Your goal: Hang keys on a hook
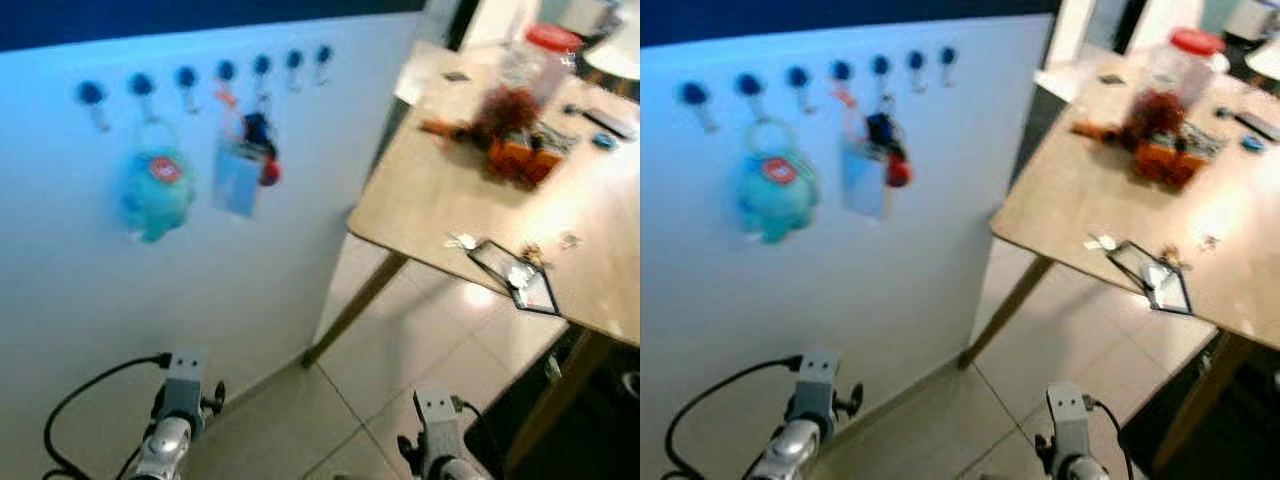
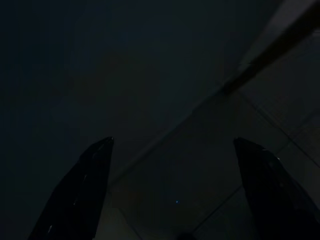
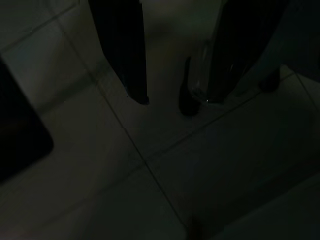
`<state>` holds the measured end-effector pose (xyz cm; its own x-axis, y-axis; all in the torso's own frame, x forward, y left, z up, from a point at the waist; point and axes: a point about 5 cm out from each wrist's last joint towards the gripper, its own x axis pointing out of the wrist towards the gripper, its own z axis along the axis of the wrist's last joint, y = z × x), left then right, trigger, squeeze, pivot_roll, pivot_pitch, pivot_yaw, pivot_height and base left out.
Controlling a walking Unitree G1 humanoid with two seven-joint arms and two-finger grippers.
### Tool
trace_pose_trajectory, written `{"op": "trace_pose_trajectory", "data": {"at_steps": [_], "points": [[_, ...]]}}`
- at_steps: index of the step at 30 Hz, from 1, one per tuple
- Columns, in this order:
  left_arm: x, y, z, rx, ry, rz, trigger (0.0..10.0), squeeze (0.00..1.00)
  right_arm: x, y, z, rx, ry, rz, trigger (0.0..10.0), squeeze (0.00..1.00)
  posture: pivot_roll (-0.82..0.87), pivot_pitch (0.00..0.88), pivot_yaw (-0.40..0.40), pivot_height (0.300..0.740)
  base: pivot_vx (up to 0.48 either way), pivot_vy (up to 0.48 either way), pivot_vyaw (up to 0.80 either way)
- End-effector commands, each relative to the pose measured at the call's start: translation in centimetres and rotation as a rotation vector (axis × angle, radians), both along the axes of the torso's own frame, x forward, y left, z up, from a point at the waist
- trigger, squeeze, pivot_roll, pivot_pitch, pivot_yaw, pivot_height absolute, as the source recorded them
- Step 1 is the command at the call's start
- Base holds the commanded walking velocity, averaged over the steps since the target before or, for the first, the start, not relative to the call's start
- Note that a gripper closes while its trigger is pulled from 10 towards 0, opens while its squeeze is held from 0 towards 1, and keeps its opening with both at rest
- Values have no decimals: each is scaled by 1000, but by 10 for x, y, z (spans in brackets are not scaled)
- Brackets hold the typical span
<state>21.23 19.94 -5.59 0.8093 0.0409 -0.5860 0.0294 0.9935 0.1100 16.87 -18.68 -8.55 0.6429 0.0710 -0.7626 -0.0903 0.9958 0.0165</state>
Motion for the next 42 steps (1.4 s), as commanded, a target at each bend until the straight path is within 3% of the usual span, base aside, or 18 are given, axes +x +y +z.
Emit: {"op": "trace_pose_trajectory", "data": {"at_steps": [1,2,7,19,42], "points": [[2,-5,1,-32,-4,-30,10000,0,-1,-4,0,-8,12,1,10000,0,86,26,-81,740,0,0,-800],[0,-14,-2,-72,16,-87,10000,0,-1,-3,-1,-5,15,12,10000,0,89,27,-84,740,0,0,-800],[-4,-23,-6,-101,44,-121,10000,0,0,0,0,-2,17,24,10000,0,92,29,-89,740,0,0,-800],[-6,-12,-6,-72,40,-22,10000,0,1,0,0,-9,23,60,10000,0,96,36,-111,740,0,0,-800],[2,-17,-2,-110,24,-30,10000,0,3,3,0,0,33,68,10000,0,93,9,-101,740,0,0,0]]}}
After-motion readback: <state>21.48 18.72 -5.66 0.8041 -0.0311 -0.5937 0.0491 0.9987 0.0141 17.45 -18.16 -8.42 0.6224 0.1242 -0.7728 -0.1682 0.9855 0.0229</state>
